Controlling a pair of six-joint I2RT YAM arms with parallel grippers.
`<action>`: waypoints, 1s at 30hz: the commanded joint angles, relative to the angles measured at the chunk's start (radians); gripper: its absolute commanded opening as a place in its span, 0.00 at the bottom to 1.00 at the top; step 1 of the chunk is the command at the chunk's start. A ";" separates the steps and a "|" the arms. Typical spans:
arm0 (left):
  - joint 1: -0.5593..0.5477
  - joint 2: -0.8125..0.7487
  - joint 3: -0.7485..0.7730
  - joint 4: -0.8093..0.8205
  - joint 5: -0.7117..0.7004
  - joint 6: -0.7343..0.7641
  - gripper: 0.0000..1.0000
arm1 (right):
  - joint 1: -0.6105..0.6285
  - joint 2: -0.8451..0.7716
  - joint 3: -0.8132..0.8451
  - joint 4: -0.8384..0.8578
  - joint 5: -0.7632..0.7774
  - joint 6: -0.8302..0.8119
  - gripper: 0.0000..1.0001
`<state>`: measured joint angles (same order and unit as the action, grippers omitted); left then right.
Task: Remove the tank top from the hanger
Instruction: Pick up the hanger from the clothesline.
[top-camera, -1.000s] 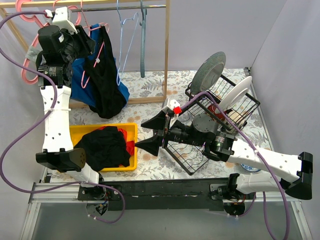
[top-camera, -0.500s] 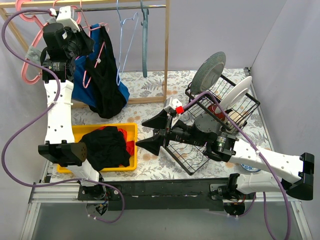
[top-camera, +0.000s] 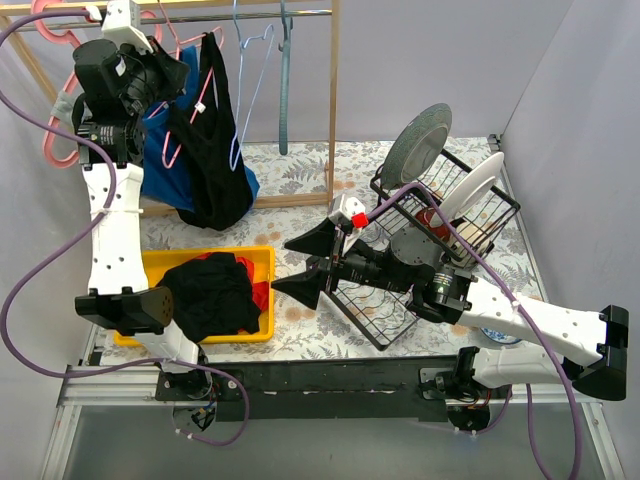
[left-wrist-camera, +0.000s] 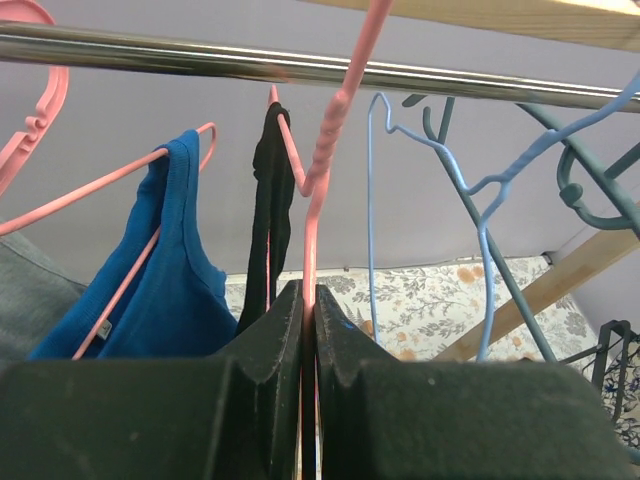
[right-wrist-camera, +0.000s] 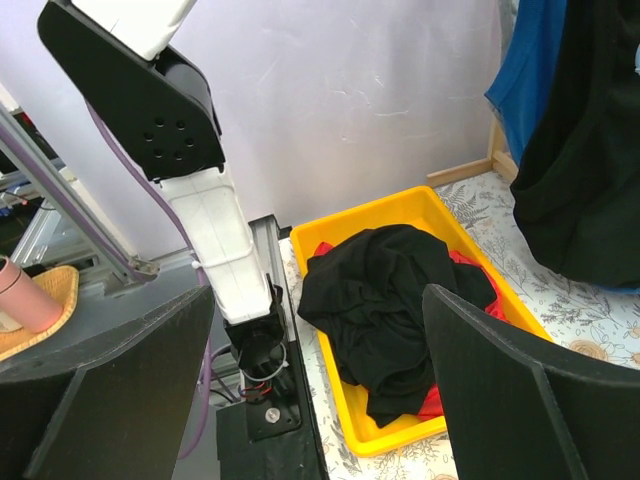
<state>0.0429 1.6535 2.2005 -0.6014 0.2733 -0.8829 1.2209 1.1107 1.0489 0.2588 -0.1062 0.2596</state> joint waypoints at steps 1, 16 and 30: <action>0.003 -0.104 -0.008 0.025 -0.011 -0.010 0.00 | 0.005 -0.025 0.020 0.039 0.023 -0.011 0.92; 0.002 -0.300 -0.199 -0.067 -0.060 -0.005 0.00 | 0.005 -0.037 0.094 -0.023 0.102 -0.026 0.92; 0.003 -0.598 -0.435 -0.103 0.001 -0.041 0.00 | 0.005 0.322 0.714 -0.300 0.274 -0.249 0.87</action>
<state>0.0429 1.1595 1.8278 -0.6994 0.2443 -0.9134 1.2205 1.3140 1.5410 0.0406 0.1188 0.1005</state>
